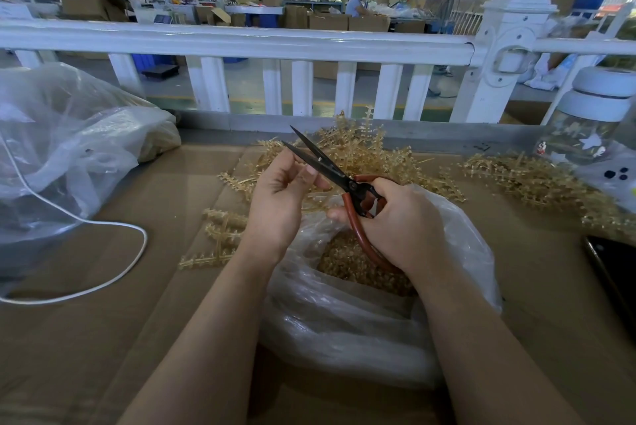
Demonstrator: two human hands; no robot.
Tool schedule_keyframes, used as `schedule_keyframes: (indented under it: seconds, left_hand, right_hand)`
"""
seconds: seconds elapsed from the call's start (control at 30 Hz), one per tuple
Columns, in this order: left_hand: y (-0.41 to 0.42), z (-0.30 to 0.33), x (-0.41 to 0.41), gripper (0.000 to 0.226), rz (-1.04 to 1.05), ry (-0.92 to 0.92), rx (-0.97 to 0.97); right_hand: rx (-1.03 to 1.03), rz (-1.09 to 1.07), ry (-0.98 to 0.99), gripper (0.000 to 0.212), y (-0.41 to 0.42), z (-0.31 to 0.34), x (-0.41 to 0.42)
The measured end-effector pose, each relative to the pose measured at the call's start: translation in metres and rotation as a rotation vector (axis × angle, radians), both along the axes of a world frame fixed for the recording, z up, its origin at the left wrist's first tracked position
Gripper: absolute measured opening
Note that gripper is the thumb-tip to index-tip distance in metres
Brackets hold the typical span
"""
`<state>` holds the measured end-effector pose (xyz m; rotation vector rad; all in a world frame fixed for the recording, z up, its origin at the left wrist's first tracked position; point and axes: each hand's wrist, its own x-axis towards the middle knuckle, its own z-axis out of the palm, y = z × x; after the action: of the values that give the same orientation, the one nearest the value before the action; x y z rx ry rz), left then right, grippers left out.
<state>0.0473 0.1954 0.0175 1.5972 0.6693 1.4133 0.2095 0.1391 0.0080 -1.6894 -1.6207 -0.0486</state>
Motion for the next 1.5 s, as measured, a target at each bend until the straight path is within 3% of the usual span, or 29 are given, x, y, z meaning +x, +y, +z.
schedule_keyframes:
  seconds: [0.07,0.2,0.43,0.6,0.83,0.97,1.13,1.23,1.4,1.5]
  left_hand:
    - [0.001,0.000,0.000,0.012,0.000,0.000,0.005]
    - [0.002,-0.001,-0.001,0.012,-0.013,-0.005,0.008]
    - [0.003,-0.002,-0.001,0.014,0.028,0.003,0.001]
    - [0.003,-0.004,-0.002,0.020,0.113,0.020,-0.016]
    - [-0.005,-0.001,0.006,0.020,0.064,0.156,0.013]
    - [-0.008,0.002,0.006,0.005,-0.004,0.105,-0.036]
    - [-0.004,0.001,-0.003,0.067,-0.124,0.073,-0.204]
    - [-0.001,-0.002,-0.005,0.080,-0.135,0.130,-0.278]
    - [0.000,-0.001,-0.004,0.068,-0.204,0.032,-0.330]
    - [-0.003,0.000,-0.004,0.038,-0.266,0.030,-0.312]
  right_hand:
    - [-0.005,0.003,-0.006,0.061,0.001,-0.001,0.000]
    - [0.000,0.003,-0.006,0.051,0.001,-0.001,0.001]
    - [0.008,0.015,-0.002,0.052,0.002,-0.001,0.002]
    - [0.042,-0.006,0.194,0.069,0.003,-0.002,0.002]
    - [-0.018,0.193,0.549,0.018,0.005,0.007,0.002]
    - [-0.122,0.229,0.607,0.010,0.006,0.010,-0.002]
    - [-0.133,0.184,0.866,0.010,0.006,0.011,0.002]
    - [-0.088,0.204,1.038,0.013,0.008,0.009,0.009]
    - [0.040,0.394,1.208,0.036,0.006,0.007,0.014]
    - [0.034,0.430,1.233,0.044,0.008,0.008,0.014]
